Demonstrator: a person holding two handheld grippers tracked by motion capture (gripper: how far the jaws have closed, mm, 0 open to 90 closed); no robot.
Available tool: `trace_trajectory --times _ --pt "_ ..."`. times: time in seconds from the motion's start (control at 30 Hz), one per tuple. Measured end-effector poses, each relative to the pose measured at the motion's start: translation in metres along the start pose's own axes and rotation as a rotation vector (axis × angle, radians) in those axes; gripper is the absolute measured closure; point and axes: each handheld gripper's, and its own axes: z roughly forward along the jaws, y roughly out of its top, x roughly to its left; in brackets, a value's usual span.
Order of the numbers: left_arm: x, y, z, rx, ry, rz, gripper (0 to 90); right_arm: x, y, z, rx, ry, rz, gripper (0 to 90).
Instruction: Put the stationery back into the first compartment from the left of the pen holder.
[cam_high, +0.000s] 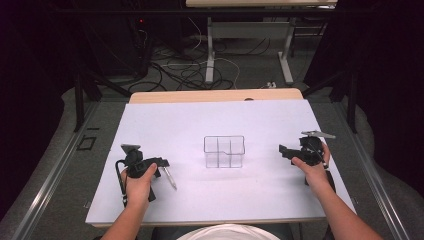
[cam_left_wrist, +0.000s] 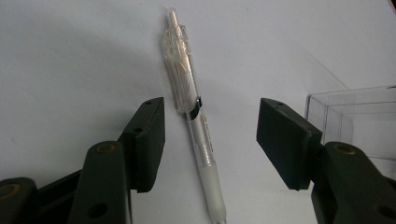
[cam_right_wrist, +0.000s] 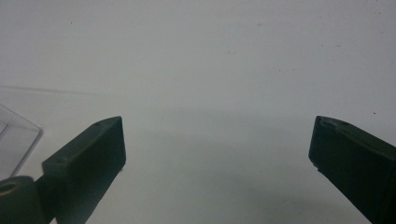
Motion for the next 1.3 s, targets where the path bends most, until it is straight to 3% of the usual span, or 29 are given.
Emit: trace_trajectory --times 0.13,0.23,0.63,1.03,1.3 --pt "-0.002 -0.005 0.002 0.018 0.015 0.000 45.9 0.000 0.000 0.000 0.001 -0.001 0.000 3.5" --pt "-0.004 -0.007 0.005 0.025 0.003 -0.013 49.6 0.000 0.000 0.000 0.001 0.001 -0.002 3.6" --pt "0.002 -0.005 0.012 0.063 -0.026 -0.100 60.7 0.000 0.000 0.001 0.003 0.000 -0.002 4.0" --pt "0.000 -0.005 0.015 0.062 -0.017 -0.105 64.4 0.000 -0.001 0.001 0.008 0.002 -0.010 4.2" --pt "0.002 -0.004 0.015 0.070 0.006 -0.123 72.7 0.000 -0.001 0.002 0.010 0.000 -0.011 4.3"
